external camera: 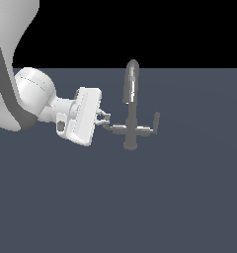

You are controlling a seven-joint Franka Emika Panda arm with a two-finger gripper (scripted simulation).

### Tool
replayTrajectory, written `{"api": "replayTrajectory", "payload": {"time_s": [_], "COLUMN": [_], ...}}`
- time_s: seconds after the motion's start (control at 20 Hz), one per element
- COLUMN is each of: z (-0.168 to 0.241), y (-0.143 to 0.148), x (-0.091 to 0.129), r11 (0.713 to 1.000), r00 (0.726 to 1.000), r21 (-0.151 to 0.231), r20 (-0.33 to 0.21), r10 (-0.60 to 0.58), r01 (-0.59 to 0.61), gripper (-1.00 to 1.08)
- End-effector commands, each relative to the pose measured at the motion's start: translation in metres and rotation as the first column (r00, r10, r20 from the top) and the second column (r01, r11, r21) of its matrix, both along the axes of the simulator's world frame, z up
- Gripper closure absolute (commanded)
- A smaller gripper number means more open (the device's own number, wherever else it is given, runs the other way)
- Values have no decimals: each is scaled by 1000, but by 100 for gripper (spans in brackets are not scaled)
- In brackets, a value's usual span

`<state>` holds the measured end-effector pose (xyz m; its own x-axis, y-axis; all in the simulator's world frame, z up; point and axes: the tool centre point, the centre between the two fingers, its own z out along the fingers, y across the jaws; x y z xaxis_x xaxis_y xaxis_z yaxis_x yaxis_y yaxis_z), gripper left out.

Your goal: Turn on the faucet by rotating a designated handle.

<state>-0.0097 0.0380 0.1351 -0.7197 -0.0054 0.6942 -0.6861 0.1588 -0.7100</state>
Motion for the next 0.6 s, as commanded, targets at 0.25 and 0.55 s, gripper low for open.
{"api": "replayTrajectory", "payload": {"time_s": [0.25,0.55], "z": [-26,-57], "y": [4,7], "x": [-17,-34], "r11": [1000,1000], "r00": [1000,1000], "r21": [-3,-5], "r20": [-11,-25], "r10": [-2,-1], "r01": [2,1], "gripper": [108,108]}}
